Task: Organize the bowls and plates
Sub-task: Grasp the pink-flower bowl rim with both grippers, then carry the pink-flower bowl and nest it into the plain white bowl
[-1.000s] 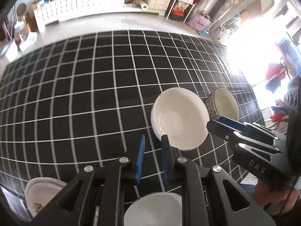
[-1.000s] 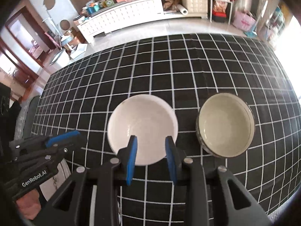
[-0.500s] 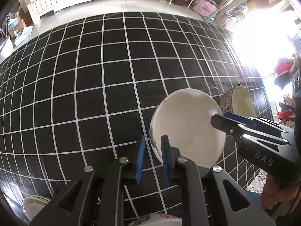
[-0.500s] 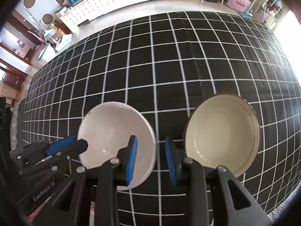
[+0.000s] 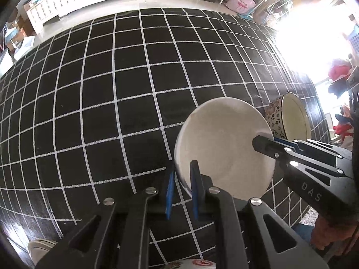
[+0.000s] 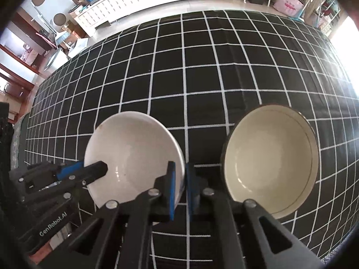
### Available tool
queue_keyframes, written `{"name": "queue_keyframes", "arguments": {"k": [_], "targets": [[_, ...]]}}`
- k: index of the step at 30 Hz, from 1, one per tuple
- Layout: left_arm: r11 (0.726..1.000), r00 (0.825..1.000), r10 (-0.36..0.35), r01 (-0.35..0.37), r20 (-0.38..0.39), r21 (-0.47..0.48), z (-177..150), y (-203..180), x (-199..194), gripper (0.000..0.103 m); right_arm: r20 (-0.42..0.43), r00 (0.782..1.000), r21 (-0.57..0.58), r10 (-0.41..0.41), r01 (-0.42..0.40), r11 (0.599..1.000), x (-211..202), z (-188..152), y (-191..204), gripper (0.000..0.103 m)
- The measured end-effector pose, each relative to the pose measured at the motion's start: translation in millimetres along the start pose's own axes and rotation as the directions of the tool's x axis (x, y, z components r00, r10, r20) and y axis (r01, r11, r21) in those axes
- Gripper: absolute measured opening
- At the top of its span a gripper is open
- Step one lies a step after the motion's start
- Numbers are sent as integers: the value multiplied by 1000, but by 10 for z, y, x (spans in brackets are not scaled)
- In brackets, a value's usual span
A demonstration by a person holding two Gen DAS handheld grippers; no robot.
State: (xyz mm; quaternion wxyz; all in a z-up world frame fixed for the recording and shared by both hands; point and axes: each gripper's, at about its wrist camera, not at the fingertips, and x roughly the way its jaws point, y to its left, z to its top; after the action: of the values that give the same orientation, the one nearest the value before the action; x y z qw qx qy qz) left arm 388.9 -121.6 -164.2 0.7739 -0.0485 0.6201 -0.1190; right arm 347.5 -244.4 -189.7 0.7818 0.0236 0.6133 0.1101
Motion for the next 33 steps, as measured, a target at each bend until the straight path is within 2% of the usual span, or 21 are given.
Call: {"name": "queue_keyframes", "arguments": {"k": [4,14,24,33], "targets": [[1000,1000,11,-11,12,-4,-31,-52,-30,9,9,1000,33,18,-18,999,-52,-55,-50,9],[1000,998,23,-24,65,11,-268,-159,-424,9,68,998,-2,-3,3,1000,-433,-259,192,9],[1000,993,9,-7,120,-13,-706,-124,-931,9,122,992,-51,-23,29,998,-822,-560,509,9],[1000,990,13,-10,138,-24,-1097,19,-1160,9,130,991,-77,-16,26,997,-909,-780,761,9]]}}
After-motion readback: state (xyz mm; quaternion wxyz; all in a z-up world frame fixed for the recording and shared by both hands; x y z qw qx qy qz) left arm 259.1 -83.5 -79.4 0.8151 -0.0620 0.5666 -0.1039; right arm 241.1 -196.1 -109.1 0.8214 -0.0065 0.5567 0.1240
